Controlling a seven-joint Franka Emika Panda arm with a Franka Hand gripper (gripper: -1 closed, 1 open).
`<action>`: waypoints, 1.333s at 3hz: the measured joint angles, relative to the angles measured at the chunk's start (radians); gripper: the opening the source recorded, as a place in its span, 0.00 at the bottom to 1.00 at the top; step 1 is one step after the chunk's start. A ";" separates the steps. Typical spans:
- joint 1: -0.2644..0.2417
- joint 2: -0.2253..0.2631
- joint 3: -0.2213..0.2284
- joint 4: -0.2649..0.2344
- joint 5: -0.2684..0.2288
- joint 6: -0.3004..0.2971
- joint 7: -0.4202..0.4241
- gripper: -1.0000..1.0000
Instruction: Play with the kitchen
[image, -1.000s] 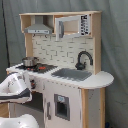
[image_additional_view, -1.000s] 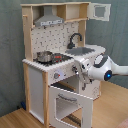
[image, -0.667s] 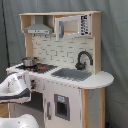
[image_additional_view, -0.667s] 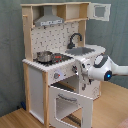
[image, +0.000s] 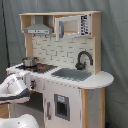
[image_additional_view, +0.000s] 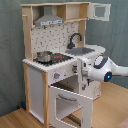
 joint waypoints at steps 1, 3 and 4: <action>-0.001 -0.027 0.003 0.000 0.000 0.000 0.098 0.00; 0.002 -0.139 0.012 0.005 0.000 -0.001 0.132 0.00; 0.003 -0.147 0.012 0.007 0.000 -0.001 0.132 1.00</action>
